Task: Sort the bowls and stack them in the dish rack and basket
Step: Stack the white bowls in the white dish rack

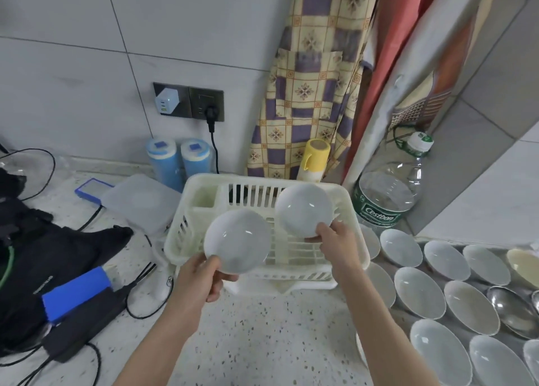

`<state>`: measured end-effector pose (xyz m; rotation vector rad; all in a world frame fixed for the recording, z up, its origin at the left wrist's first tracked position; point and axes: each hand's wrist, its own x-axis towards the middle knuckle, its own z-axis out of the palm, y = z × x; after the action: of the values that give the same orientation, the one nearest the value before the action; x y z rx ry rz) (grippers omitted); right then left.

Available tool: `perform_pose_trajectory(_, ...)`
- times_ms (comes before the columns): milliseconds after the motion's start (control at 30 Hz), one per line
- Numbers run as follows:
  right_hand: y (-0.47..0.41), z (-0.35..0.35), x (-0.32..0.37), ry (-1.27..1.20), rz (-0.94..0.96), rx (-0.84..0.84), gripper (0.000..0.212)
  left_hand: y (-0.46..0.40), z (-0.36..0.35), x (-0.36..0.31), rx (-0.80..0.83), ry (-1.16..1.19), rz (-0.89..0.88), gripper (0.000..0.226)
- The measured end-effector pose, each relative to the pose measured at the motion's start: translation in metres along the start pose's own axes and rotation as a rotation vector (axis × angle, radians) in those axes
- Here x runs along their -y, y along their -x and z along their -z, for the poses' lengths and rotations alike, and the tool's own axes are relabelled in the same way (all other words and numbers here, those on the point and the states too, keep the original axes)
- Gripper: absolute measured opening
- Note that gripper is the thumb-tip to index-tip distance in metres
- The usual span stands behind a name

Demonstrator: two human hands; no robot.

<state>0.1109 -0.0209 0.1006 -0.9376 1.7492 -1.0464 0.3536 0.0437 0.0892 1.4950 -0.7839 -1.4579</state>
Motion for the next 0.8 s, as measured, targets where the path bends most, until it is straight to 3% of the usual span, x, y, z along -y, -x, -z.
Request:
perform_pose_trajectory(167,-0.049,-0.048,-0.008,0.152,-0.07,0.199,0.05,-0.037,0.014,-0.015,-0.126,0.088,0.001,0.023)
perform_pose_trajectory(400,-0.087,-0.096,-0.026,0.239,-0.176,0.37,0.056,-0.079,0.018,-0.03,-0.232,0.103,-0.021,0.019)
perform_pose_trajectory(800,-0.11,-0.13,-0.035,0.185,-0.296,0.429,0.066,-0.112,0.008,-0.032,-0.222,0.032,0.007,0.016)
